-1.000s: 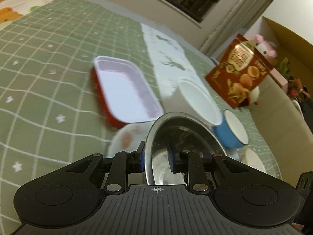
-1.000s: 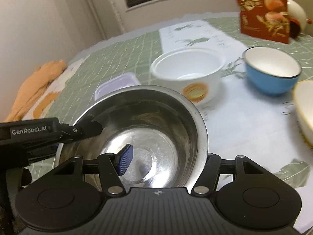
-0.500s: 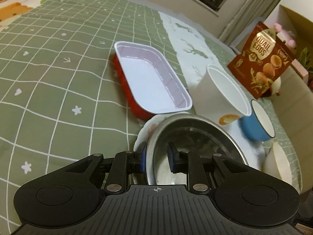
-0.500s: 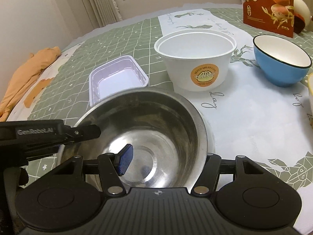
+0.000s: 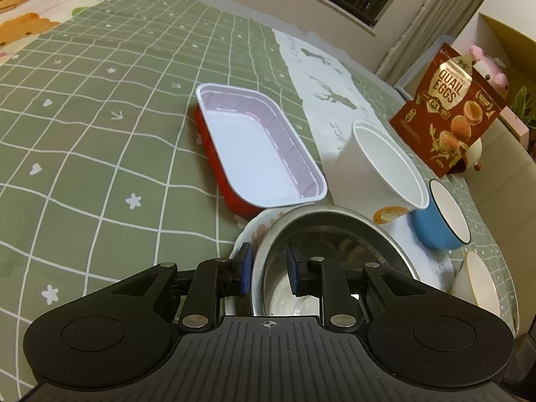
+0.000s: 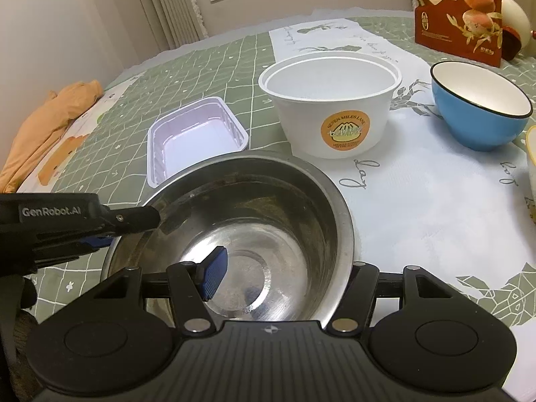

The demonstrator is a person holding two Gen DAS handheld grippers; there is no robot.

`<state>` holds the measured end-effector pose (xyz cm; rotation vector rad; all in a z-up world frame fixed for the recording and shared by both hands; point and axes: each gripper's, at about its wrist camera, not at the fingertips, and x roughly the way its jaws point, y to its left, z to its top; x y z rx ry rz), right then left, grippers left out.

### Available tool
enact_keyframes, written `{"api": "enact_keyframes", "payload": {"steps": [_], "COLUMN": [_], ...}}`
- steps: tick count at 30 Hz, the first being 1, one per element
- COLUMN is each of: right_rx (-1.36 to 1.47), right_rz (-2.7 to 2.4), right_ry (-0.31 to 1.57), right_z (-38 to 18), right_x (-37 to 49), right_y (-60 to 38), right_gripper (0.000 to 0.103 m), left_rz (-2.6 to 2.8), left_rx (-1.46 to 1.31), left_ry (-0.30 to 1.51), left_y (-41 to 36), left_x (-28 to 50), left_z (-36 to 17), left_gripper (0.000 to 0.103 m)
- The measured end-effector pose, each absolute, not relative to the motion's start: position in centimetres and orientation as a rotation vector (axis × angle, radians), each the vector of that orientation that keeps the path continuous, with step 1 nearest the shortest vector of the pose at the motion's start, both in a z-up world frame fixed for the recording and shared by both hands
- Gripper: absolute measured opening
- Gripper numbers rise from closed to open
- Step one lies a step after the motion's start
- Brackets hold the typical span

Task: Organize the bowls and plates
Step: 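Lift the steel bowl with both grippers and carry it over the flowered plate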

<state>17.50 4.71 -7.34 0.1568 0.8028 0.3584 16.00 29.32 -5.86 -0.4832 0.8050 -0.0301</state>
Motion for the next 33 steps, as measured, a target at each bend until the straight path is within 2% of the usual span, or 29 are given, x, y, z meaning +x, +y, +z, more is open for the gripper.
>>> {"api": "enact_keyframes", "payload": {"steps": [19,22,23,25,28,33], "right_rx": [0.170,0.173,0.177,0.174,0.138,0.142], "right_rz": [0.346,0.356,0.358,0.342,0.286,0.270], "right_ry": [0.747,0.753,0.751,0.718,0.661,0.683], "right_z": [-6.4,-6.4,-6.3,-5.9,-5.4,-5.6], "right_x": [17.3,17.2,17.1,16.8,16.6,17.2], "right_y": [3.6,3.4,3.2,2.9,2.4,2.0], "right_gripper": [0.061,0.062,0.063,0.071,0.072,0.072], "left_rz": [-0.042,-0.063,-0.066,-0.064,-0.038,-0.008], "left_rx": [-0.494,-0.525,-0.532,-0.530,-0.497,-0.395], "left_ry": [0.797,0.800,0.796,0.787,0.781,0.769], "left_y": [30.4,31.1,31.3,31.3,31.0,29.9], "left_x": [15.9,15.8,15.7,15.6,15.6,15.3], "left_z": [-5.7,-6.0,-6.1,-6.0,-5.7,-5.2], "left_gripper": [0.024,0.027,0.028,0.030,0.030,0.030]}}
